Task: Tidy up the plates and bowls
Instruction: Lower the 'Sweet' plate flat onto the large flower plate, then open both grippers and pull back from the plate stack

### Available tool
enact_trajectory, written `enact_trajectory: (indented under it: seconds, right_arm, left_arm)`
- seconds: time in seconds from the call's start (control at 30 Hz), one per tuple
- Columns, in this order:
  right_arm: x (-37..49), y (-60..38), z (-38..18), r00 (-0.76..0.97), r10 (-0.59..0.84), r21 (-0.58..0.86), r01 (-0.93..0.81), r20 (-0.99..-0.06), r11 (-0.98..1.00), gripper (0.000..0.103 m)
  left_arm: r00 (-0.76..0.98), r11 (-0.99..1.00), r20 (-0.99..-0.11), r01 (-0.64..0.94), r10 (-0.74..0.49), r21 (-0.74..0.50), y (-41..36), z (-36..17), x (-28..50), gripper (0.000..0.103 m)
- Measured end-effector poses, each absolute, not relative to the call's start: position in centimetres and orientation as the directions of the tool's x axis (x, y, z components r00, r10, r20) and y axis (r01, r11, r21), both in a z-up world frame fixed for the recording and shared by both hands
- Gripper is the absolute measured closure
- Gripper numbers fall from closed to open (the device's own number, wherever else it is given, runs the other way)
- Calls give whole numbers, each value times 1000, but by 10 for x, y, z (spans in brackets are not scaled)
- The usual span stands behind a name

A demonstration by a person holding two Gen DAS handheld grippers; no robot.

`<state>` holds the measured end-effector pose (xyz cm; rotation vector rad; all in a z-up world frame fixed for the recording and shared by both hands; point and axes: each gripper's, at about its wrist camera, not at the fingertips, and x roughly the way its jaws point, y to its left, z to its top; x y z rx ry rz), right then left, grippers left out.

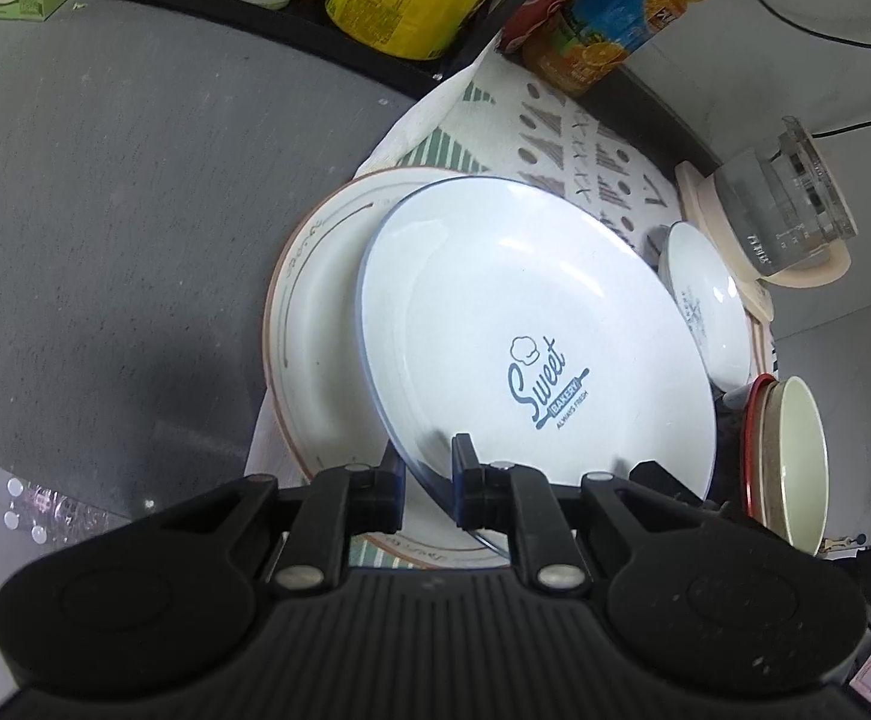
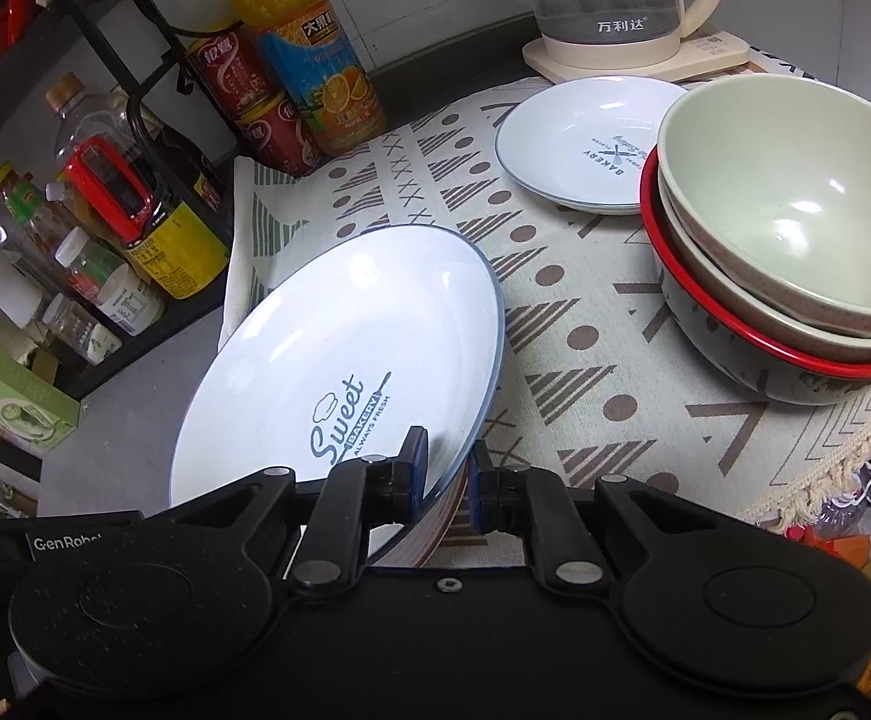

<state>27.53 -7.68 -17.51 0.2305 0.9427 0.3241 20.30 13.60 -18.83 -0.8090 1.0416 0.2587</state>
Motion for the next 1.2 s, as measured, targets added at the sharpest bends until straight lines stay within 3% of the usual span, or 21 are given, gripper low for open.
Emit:
enact_trajectory:
  seconds: [0.63, 0.77, 1.03, 1.2]
  right_arm:
    - [281, -71, -180, 522, 332, 295, -156, -786, 943, 93]
    - [283, -71, -182, 519, 318, 285, -145, -793, 948, 93]
    - [287, -73, -184, 518, 312, 284, -136, -796, 949, 93]
    - [290, -70, -185, 513, 302, 268, -141, -803, 953, 92]
  left_arm:
    - [378, 719, -901, -564, -215, -408, 140, -194, 220, 84]
    - [389, 741, -907, -559, -162, -372, 148, -182, 220, 71]
    - [402, 737, -909, -579, -114, -348, 171, -177, 226, 68]
    - [390, 749, -918, -587, -72, -308, 174, -177, 230, 60]
